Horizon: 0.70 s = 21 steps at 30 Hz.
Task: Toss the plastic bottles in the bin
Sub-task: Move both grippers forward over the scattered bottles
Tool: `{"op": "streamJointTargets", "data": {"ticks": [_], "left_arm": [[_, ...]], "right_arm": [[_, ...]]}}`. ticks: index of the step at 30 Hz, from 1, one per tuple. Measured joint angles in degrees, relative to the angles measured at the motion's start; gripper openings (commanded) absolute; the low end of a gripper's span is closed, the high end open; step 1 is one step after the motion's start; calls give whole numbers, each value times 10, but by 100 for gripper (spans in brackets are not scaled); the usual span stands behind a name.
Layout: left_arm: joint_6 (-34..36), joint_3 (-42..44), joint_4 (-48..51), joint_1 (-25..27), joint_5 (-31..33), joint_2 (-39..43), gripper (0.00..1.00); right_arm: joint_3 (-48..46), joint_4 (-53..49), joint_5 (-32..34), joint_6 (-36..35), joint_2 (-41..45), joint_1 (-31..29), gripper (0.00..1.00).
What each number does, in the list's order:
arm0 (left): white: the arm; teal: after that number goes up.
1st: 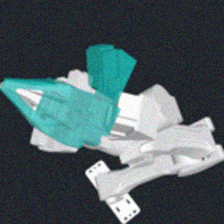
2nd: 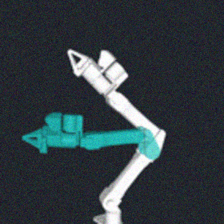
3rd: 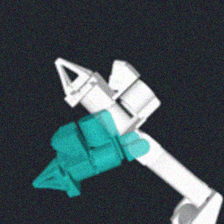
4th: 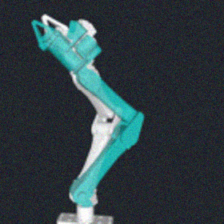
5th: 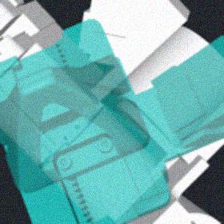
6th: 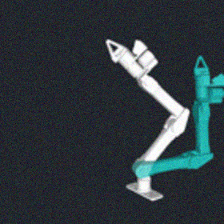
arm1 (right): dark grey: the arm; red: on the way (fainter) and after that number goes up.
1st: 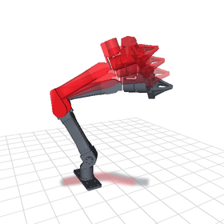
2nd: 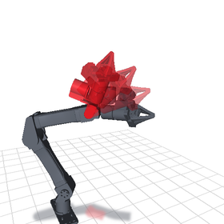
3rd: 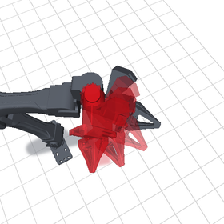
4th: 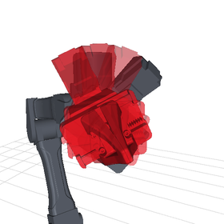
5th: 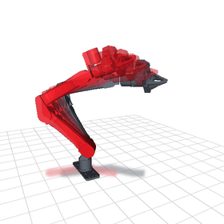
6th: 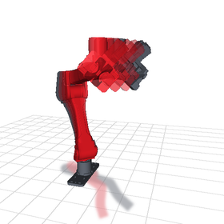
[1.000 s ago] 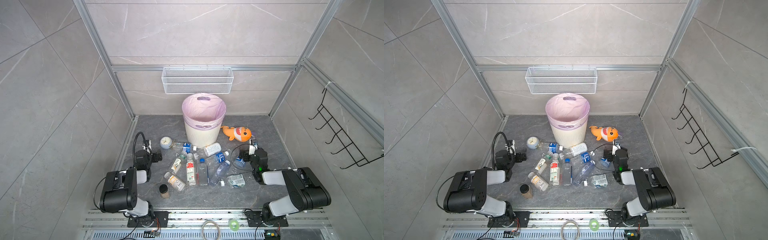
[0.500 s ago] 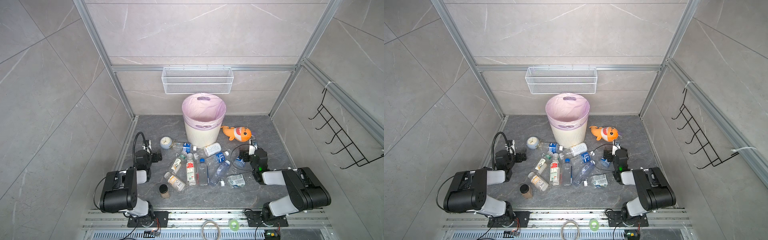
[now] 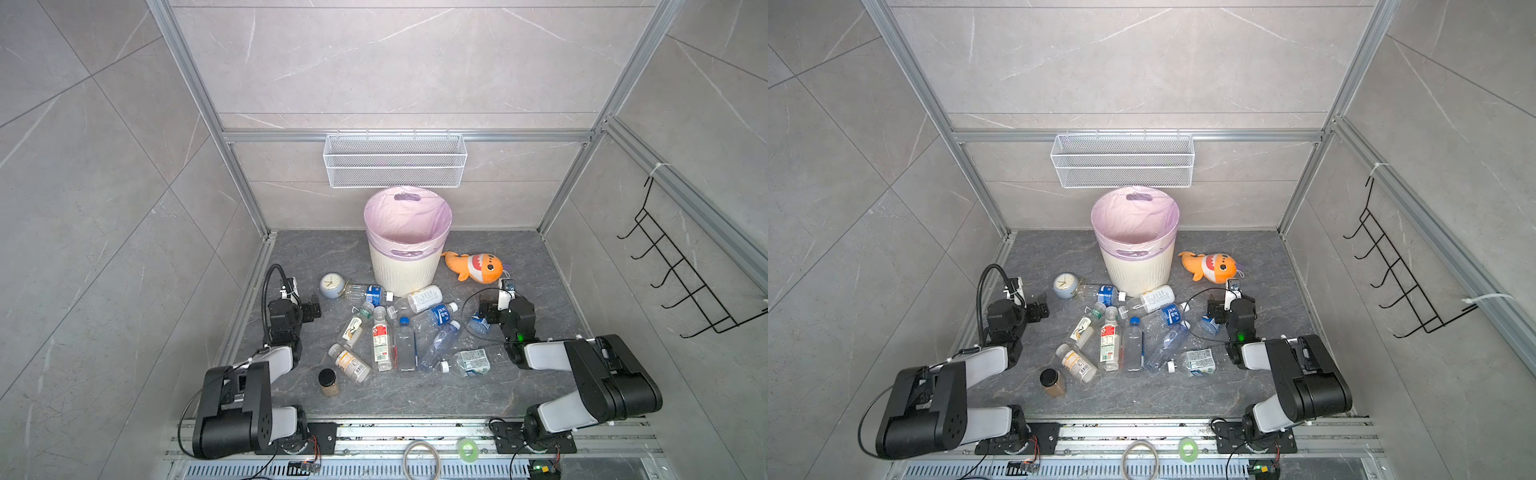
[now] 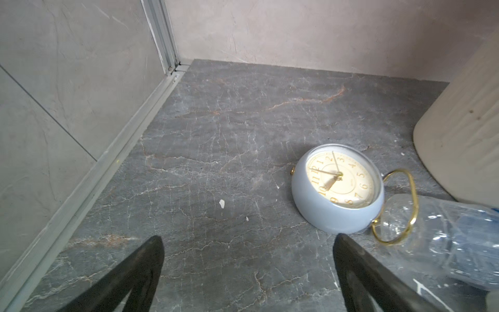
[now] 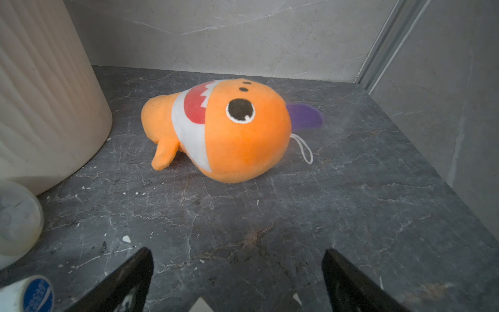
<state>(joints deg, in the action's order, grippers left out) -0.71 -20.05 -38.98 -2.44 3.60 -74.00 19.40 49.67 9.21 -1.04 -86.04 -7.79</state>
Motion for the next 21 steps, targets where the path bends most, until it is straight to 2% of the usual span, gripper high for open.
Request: {"op": "streamJointTargets", "data": {"ticks": [3,6,10,12,17,21], "left_arm": [[-11,3,43,41,47,72,100],[-55,-13,123,62,86,144,100],[-131,-49,186,76,99,188,100],[-158,-61,208,101,96,193,100],[-192,-79,267,199,91,202,100],[-221,-110,338,225,71,204,100]], "right_arm": [[9,-40,21,3,32,0,100],[37,-106,71,23,77,-3,100],[150,-305,152,118,120,-4,100],[226,-405,172,167,122,-4,100],[333,-597,169,259,136,-4,100],[337,-708,128,291,160,-9,100]]}}
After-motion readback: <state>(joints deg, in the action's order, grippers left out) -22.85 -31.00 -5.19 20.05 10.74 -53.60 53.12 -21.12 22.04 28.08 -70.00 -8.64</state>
